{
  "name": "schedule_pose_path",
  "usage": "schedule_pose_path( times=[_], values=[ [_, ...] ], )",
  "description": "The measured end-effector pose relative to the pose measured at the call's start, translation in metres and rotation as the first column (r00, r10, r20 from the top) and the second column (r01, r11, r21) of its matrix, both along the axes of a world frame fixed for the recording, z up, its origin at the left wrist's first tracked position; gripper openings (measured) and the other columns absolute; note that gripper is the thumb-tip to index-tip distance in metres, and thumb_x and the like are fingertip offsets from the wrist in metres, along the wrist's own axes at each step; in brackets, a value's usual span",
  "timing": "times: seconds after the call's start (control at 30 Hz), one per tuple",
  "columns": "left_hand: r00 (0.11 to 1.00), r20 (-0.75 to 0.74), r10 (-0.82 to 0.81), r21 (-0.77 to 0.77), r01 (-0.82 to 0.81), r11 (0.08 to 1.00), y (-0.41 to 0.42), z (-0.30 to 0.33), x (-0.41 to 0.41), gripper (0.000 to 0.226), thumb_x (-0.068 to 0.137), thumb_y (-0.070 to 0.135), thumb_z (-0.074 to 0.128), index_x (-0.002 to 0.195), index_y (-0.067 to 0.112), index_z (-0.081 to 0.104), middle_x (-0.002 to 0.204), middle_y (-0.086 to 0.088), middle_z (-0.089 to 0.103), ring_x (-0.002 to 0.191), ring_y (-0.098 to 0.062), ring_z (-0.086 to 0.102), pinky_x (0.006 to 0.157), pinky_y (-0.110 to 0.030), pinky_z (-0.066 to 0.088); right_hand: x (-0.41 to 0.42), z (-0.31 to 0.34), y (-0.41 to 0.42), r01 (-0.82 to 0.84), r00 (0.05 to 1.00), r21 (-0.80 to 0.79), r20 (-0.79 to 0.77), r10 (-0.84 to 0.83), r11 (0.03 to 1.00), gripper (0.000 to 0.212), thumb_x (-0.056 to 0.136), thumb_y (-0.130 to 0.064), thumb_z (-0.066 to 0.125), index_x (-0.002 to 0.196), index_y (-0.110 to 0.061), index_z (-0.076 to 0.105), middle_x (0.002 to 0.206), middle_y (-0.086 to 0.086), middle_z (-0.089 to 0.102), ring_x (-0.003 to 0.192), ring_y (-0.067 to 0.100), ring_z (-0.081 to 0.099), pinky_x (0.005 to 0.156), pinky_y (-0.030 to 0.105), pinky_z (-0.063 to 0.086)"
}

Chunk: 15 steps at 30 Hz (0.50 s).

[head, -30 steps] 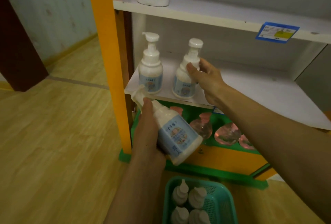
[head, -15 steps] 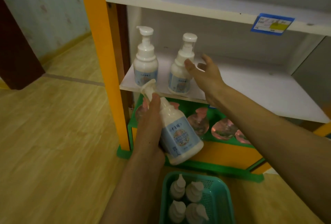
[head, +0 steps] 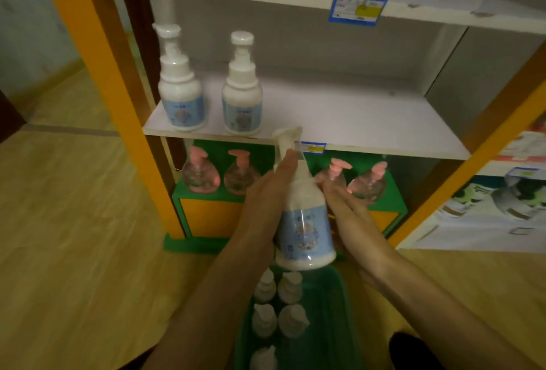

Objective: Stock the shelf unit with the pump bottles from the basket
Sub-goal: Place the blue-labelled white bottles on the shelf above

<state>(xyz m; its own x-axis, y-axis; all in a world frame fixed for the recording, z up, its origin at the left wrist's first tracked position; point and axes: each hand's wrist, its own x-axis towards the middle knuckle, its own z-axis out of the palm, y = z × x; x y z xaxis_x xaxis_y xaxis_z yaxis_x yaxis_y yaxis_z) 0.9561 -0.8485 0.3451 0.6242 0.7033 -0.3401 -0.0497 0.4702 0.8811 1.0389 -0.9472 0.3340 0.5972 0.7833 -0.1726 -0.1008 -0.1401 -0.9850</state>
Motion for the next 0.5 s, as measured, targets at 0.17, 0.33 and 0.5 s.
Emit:
schedule_pose_path(
  times=[0.17, 0.33, 0.5],
  values=[
    [0.997, -0.048, -0.062, 0.107, 0.067, 0.992, -0.009, -0.009, 0.014, 0.036, 0.079, 0.055, 0.063, 0.099, 0.025, 0.069, 0.095, 0.001, 0.075, 0.087, -0.019, 0.072, 0.088, -0.044, 0.055, 0.003, -0.012, -0.011, 0.009, 0.986, 0.036, -0.166, -0.003, 0.999, 0.045, 0.089, -0.048, 0.044, 0.127, -0.026, 0.056, 0.121, 0.001, 0.067, 0.108, 0.018, 0.066, 0.095, 0.041, 0.052],
    [0.997, -0.054, -0.060, 0.116, 0.066, 0.991, -0.014, -0.016, 0.023, 0.042, 0.074, 0.054, 0.064, 0.099, 0.022, 0.069, 0.098, -0.003, 0.074, 0.090, -0.020, 0.071, 0.087, -0.041, 0.055, 0.010, -0.017, -0.012, -0.027, 0.970, 0.021, -0.241, 0.032, 0.999, 0.042, 0.088, -0.051, 0.045, 0.119, -0.027, 0.062, 0.108, 0.003, 0.073, 0.098, 0.023, 0.070, 0.090, 0.044, 0.054],
    [0.997, -0.068, -0.046, 0.088, 0.051, 0.995, -0.013, -0.021, 0.030, 0.065, 0.056, 0.062, 0.065, 0.104, 0.019, 0.070, 0.096, -0.003, 0.075, 0.088, -0.021, 0.072, 0.086, -0.040, 0.055, 0.016, -0.018, -0.016, -0.079, 0.970, 0.030, -0.228, 0.083, 0.996, 0.044, 0.077, -0.049, 0.055, 0.112, -0.024, 0.063, 0.104, 0.001, 0.074, 0.095, 0.020, 0.071, 0.085, 0.038, 0.056]
  ],
)
